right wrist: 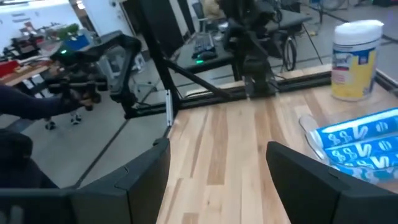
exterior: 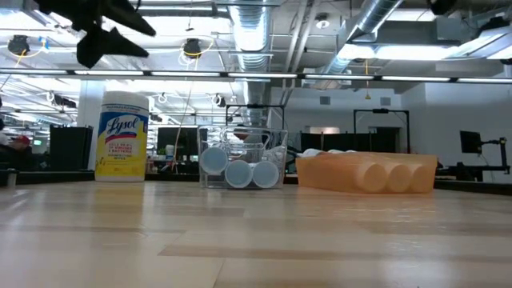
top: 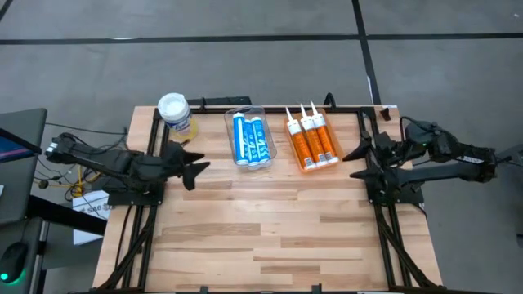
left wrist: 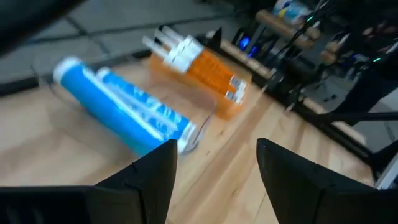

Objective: Pick & place silicon tubes, Sealant and Lysol wipes
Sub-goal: Return to Home Position

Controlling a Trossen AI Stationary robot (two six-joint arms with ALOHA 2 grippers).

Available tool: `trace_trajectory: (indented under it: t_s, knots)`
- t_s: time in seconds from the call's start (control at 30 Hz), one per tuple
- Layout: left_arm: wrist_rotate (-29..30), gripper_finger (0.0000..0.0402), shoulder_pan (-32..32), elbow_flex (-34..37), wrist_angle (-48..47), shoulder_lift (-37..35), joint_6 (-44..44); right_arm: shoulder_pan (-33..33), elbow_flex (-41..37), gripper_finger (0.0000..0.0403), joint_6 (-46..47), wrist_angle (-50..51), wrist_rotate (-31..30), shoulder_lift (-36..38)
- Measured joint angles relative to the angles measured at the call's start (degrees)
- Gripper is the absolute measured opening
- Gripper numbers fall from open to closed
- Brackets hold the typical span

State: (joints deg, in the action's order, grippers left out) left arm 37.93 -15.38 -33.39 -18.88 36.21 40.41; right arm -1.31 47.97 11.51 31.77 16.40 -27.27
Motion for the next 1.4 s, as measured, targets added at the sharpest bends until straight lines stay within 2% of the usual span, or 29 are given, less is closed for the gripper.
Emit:
trace_trajectory:
  t_s: [0.1,0.23,0.4,0.6,0.7,0.93,1.07,1.13,1.27,1.4]
  knots:
    - [0.39,0.0213,0.00,0.90,0.33,-5.00,-4.41,0.92,-0.61,0.0260,-0.87,-1.75,0.04,-0.09]
    - [1.66,0.0213,0.02,3.59,0.31,-11.17,-6.72,2.12,-5.45,0.0260,-1.36,-9.91,0.22,-0.04]
    - [0.75,0.0213,0.02,10.04,1.85,-16.56,-4.21,3.68,-13.52,0.0260,1.32,-20.45,0.30,-0.53]
    - [-0.35,0.0213,0.02,18.50,7.85,-18.55,-0.69,3.84,-19.41,0.0260,2.04,-27.72,3.09,-0.80]
    - [0.13,0.0213,0.02,20.28,8.23,-19.39,0.19,1.38,-20.62,0.0260,2.14,-26.59,4.78,0.84]
    - [2.99,0.0213,0.04,20.33,7.86,-24.78,-2.42,-8.94,-20.61,0.0260,2.70,-19.12,11.70,10.08]
    - [3.95,0.0213,0.04,20.31,6.54,-29.35,-3.39,-10.83,-21.44,0.0260,5.91,-17.19,11.95,15.24]
    - [3.96,0.0213,0.04,20.28,4.13,-30.53,-3.21,-10.24,-23.29,0.0260,6.09,-17.09,11.14,16.86]
    - [4.74,0.0213,0.04,20.28,1.43,-30.55,-1.63,-7.88,-28.56,0.0260,6.98,-19.07,4.67,18.26]
    - [8.23,0.0213,0.04,20.28,0.62,-29.70,-1.24,-6.10,-33.66,0.0260,7.20,-23.83,-0.57,18.32]
